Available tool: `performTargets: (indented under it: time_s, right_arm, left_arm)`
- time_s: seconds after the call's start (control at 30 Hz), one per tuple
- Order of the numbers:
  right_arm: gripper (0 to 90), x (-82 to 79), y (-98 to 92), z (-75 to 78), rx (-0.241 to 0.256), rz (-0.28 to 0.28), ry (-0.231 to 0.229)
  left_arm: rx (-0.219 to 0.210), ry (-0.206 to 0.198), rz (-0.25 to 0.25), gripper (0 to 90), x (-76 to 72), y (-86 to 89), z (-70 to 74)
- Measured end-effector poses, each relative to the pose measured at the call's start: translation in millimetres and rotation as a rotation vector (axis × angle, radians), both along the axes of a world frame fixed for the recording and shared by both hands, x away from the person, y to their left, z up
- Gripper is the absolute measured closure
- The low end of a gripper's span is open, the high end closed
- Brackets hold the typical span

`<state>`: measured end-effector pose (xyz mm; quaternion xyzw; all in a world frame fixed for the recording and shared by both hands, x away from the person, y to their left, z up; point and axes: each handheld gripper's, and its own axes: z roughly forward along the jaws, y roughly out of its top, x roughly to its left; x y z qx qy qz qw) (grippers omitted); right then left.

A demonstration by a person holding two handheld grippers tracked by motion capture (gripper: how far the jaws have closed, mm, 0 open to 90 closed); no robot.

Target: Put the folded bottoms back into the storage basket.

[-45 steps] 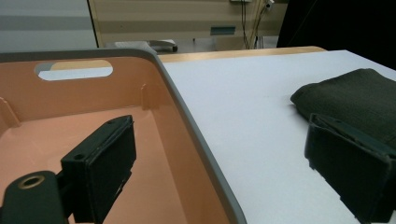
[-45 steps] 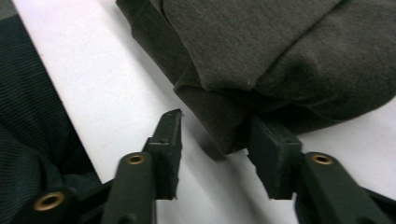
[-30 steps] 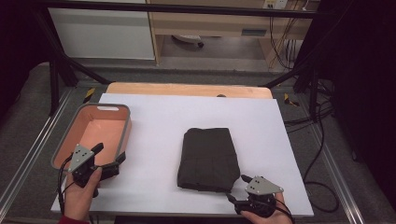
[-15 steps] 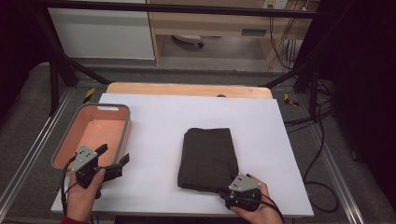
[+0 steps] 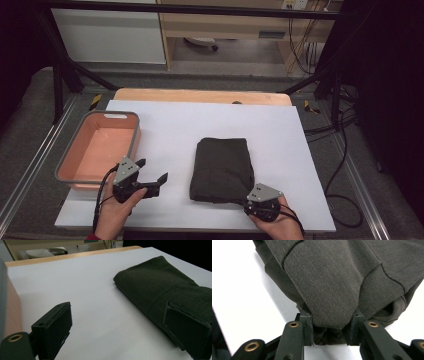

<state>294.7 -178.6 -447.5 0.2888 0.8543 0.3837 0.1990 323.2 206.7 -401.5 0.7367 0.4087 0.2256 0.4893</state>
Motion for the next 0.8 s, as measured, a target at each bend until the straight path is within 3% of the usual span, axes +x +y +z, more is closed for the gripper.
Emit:
performTargets:
  time_s: [0.13,0.23,0.47,0.67,0.8]
  right_arm:
    - [68.4,-0.5,-3.8,3.2,0.043,0.015,0.011]
    - [68.5,-4.8,-2.6,5.4,0.024,0.042,0.007]
    - [68.1,-6.1,-2.1,2.4,0.016,0.042,0.006]
    - [67.9,-6.4,-2.3,2.6,0.019,0.037,0.009]
    - [67.5,-6.3,-2.7,1.3,0.022,0.041,0.008]
  left_arm:
    - [0.019,0.009,-0.012,8.9,6.5,-9.7,-0.5]
    - [0.018,0.022,-0.018,9.0,14.7,-16.6,0.5]
    - [0.022,-0.005,-0.037,9.9,38.0,-47.3,0.8]
    - [0.041,0.007,-0.067,10.4,56.7,-75.4,-2.7]
    - [0.014,0.035,-0.057,11.0,71.1,-86.2,-7.8]
